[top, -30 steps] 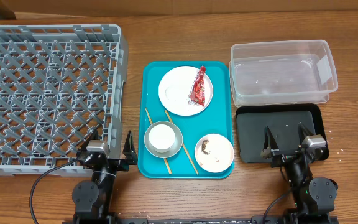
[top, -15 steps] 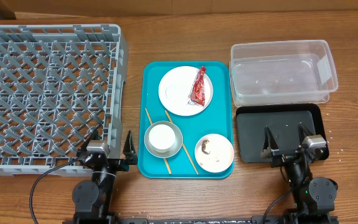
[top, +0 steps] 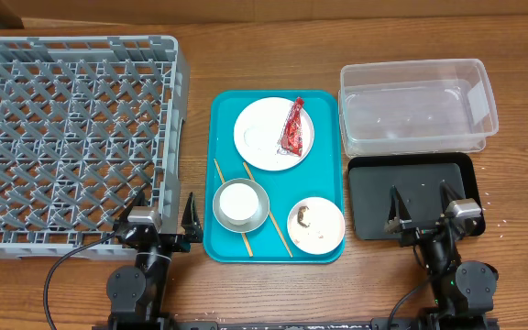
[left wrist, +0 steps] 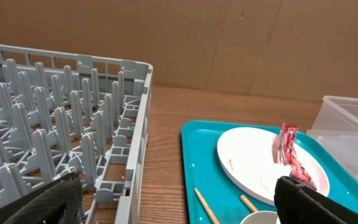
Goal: Sort waste into correct bins and load items into the dishwasher
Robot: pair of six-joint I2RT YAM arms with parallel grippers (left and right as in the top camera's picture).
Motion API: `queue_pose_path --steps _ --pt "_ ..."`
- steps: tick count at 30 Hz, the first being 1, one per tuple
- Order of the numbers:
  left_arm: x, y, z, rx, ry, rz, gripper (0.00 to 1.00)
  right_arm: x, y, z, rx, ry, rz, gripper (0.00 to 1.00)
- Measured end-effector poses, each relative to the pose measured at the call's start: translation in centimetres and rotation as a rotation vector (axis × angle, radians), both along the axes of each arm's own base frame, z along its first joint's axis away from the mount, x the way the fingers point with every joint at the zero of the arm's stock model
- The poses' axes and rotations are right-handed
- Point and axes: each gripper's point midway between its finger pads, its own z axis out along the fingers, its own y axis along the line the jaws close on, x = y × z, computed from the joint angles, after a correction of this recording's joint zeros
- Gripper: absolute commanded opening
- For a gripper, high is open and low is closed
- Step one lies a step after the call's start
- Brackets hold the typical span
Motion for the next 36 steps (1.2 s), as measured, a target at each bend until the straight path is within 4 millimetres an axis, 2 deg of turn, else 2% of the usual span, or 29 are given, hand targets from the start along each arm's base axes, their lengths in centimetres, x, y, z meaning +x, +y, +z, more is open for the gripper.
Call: queue_pose_path --steps 4,8,17,25,28,33,36 --pt "0.0 0.0 0.0 0.000 0.000 0.000 1.00 0.0 -0.1 1.0 0.002 -0.042 -0.005 1.00" --pt "0.0 0.0 0.0 0.000 0.000 0.000 1.00 0.0 -0.1 -0.1 0.000 0.004 -0.006 1.00" --pt "0.0 0.0 0.0 0.000 0.001 0.001 1.00 0.0 -0.1 -0.1 0.000 0.004 -0.007 1.00" --pt "-0.3 0.4 -0.2 0.001 0.045 0.020 1.00 -0.1 -0.2 -1.0 -0.004 0.065 -0.011 1.00" --pt "-0.8 0.6 -0.3 0.004 0.095 0.032 1.00 -0.2 -0.3 0.2 -0.005 0.085 -0.015 1.00" --pt "-1.5 0.8 1.8 0.008 0.164 0.045 1.00 0.1 -0.2 4.1 -0.008 0.121 -0.014 1.00" --pt "-1.4 0.8 2.7 0.011 0.247 0.046 1.00 0.9 0.1 5.9 -0.010 0.193 0.003 1.00"
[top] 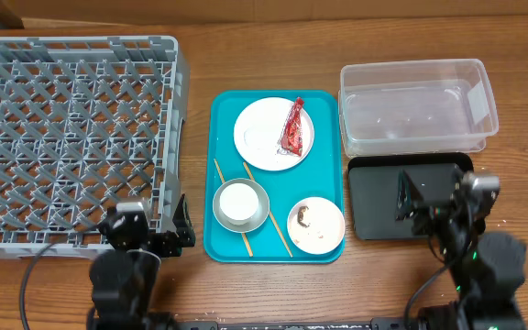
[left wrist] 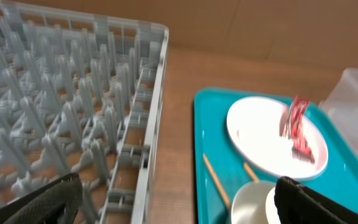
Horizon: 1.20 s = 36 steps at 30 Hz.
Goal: Sort waste into correct bins and load items into the dishwasher
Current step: 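Reach the right gripper to the plate and grasp the red wrapper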
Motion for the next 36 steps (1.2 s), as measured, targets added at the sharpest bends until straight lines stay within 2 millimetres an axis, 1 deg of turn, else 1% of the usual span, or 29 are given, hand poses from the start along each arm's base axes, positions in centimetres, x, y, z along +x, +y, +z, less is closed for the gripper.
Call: queue_pose_path --steps 3,8,11,14,16,17,18,19,21,23,27,28,29,30,31,33,35,36 --pt "0.1 0.0 -0.2 0.003 0.140 0.000 1.00 1.3 0.7 1.0 0.004 0.102 0.035 1.00" --pt "0.6 0.1 0.6 0.012 0.359 0.003 1.00 4.7 2.1 2.7 0.018 0.265 0.098 1.00" --pt "0.8 0.2 1.0 0.020 0.484 0.005 1.00 6.8 3.3 3.6 0.023 0.352 0.139 1.00" --pt "0.7 0.2 0.6 0.022 0.619 0.004 1.00 8.5 4.9 3.8 0.018 0.444 0.185 1.00" --pt "0.7 0.2 0.4 0.022 0.685 0.005 1.00 9.3 6.1 3.4 0.011 0.519 0.216 1.00" --pt "0.7 0.3 0.3 0.018 0.713 0.007 1.00 9.6 7.0 2.9 0.004 0.573 0.237 1.00" --pt "0.8 0.4 0.3 0.010 0.732 0.009 1.00 9.9 8.1 2.4 -0.006 0.620 0.263 1.00" --pt "0.9 0.5 0.4 -0.001 0.746 0.012 1.00 10.0 8.4 2.3 -0.007 0.632 0.271 1.00" --pt "1.2 0.8 0.6 -0.034 0.766 0.019 1.00 10.2 10.0 1.4 -0.026 0.699 0.307 1.00" --pt "1.5 1.4 1.0 -0.078 0.777 0.037 1.00 10.8 11.6 1.0 -0.042 0.727 0.343 1.00" --pt "1.7 2.7 1.3 -0.137 0.779 0.080 1.00 12.8 14.9 1.3 -0.033 0.663 0.416 1.00" --pt "1.6 2.9 1.3 -0.146 0.780 0.090 1.00 12.8 15.2 1.3 -0.031 0.660 0.423 1.00" --pt "1.6 3.1 1.3 -0.152 0.780 0.096 1.00 13.2 15.9 1.7 -0.019 0.636 0.441 1.00" --pt "1.6 3.2 1.3 -0.157 0.780 0.098 1.00 13.5 16.5 2.0 -0.009 0.613 0.455 0.97" --pt "1.6 3.2 1.3 -0.160 0.779 0.098 1.00 13.9 17.3 2.4 -0.001 0.586 0.474 0.97" --pt "1.6 3.1 1.3 -0.164 0.779 0.093 1.00 14.2 18.6 2.3 0.003 0.571 0.496 0.96" --pt "1.6 3.0 1.3 -0.167 0.778 0.089 1.00 14.4 19.8 1.4 0.001 0.590 0.493 0.93" --pt "1.6 3.0 1.4 -0.168 0.778 0.089 1.00 14.7 20.4 0.3 -0.004 0.611 0.484 0.87"
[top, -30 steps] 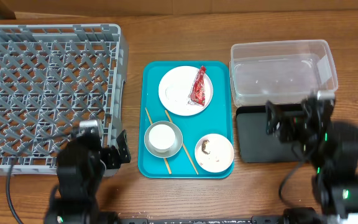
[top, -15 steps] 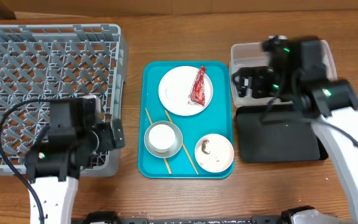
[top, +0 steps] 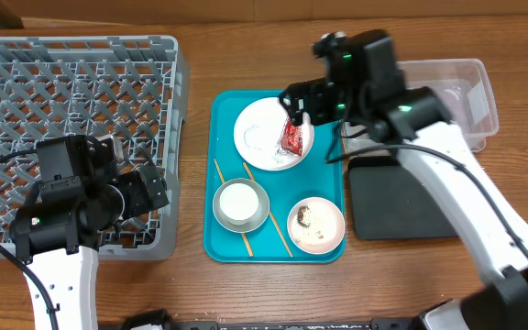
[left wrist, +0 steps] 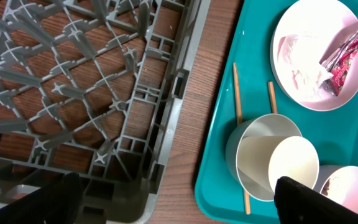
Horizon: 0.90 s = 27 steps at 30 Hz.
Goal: Sort waste into correct bins and load items into the dishwasher
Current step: 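Reach the right gripper to the plate and grasp the red wrapper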
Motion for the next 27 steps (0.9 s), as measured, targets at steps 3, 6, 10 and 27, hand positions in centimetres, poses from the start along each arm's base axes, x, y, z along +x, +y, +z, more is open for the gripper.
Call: queue_pose_path --steps 3,6,10,27 --pt "0.0 0.0 0.0 -0.001 0.000 0.000 1.00 0.5 1.1 -3.7 -0.045 0.073 -0.022 0.70" --pt "0.0 -0.1 0.0 -0.003 -0.001 -0.002 1.00 1.3 1.6 -9.3 -0.116 0.170 -0.061 0.70" --pt "0.0 -0.1 0.0 -0.003 -0.001 -0.002 1.00 2.0 1.3 -13.9 -0.194 0.232 -0.134 0.70" --pt "0.0 -0.1 0.0 -0.006 -0.001 -0.003 1.00 2.9 1.5 -21.9 -0.269 0.312 -0.232 0.06"
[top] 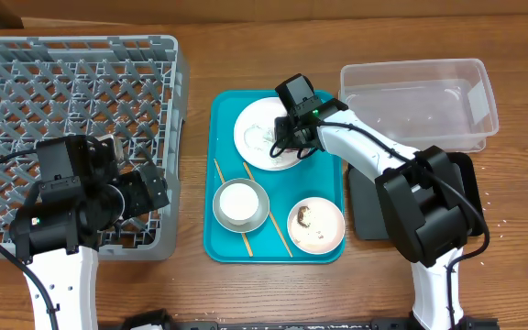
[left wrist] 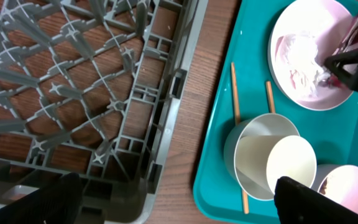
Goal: Sort waste into correct bins and load items into the dishwasher
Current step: 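Reach the right gripper to the plate and grasp the red wrapper, then carry the red wrapper into the clear bin and release it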
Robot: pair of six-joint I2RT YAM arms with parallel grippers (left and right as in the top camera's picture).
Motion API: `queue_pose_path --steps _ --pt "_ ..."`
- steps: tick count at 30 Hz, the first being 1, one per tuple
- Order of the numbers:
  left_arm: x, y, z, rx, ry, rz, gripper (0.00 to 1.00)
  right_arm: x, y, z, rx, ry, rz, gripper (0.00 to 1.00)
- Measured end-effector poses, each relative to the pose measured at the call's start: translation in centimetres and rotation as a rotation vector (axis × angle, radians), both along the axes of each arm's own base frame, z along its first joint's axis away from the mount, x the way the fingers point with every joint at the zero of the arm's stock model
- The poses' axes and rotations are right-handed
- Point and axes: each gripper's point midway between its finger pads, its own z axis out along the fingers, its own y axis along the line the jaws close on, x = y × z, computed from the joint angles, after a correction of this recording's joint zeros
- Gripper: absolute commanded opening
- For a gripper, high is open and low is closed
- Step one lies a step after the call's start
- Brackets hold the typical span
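Observation:
A teal tray (top: 324,110) holds a white plate (top: 257,133), a metal bowl (top: 262,213) with a white cup (top: 238,203) in it, a small soiled dish (top: 315,223) and wooden chopsticks (top: 220,179). My right gripper (top: 291,137) is down on the plate at the red wrapper, and the wrapper's lower end is hidden by the fingers (left wrist: 350,65). My left gripper (left wrist: 179,205) hangs open over the front right corner of the grey dish rack (top: 71,137), holding nothing.
A clear plastic bin (top: 418,105) stands at the back right, with a black tray (top: 365,197) in front of it. The right arm stretches from the table's front right over the black tray to the plate. Bare wood lies between rack and tray.
My right gripper has come down from above the plate onto the red wrapper. The left gripper has hardly moved.
Both grippers first sat low at the table's front edge, the left by the rack, the right by the black tray. Then both stood higher. Later the left hung over the rack's corner and the right over the plate, where it now touches the wrapper.

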Motion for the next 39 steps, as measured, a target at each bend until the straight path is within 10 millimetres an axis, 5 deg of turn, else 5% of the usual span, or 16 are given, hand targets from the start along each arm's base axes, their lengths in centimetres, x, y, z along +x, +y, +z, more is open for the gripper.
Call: queue_pose_path --steps 5,9,12,15,18,21,27,30,34,39 --pt "0.0 0.0 0.0 0.000 -0.001 0.000 1.00 -0.7 -0.5 0.1 -0.027 0.038 -0.005 0.04" --pt "0.0 0.0 0.0 0.000 -0.001 0.000 1.00 -0.6 -0.9 2.2 -0.037 0.046 -0.012 0.04" --pt "0.0 0.0 0.0 0.000 -0.001 0.000 1.00 -0.1 -1.5 5.9 -0.023 0.016 -0.028 0.04" --pt "0.0 0.0 0.0 0.000 -0.001 0.000 1.00 0.9 -3.1 11.7 0.015 -0.077 -0.068 0.04" --pt "0.0 0.0 0.0 0.000 -0.001 0.000 1.00 1.7 -6.6 17.5 0.042 -0.176 -0.144 0.04" --pt "0.0 0.0 0.0 0.000 -0.001 0.000 1.00 1.8 -10.7 20.1 0.038 -0.203 -0.235 0.04" --pt "0.0 0.0 0.0 0.000 -0.001 0.000 1.00 1.9 -17.7 17.2 0.006 -0.105 -0.443 0.05" --pt "0.0 0.0 0.0 0.000 -0.001 0.000 1.00 1.7 -19.2 15.4 0.009 -0.061 -0.499 0.41" --pt "0.0 0.0 0.0 0.000 -0.002 0.000 1.00 2.8 -18.9 15.5 0.059 -0.088 -0.503 0.48" --pt "0.0 0.0 0.0 0.000 -0.001 0.000 1.00 3.2 -15.6 16.4 0.183 -0.092 -0.339 0.57"
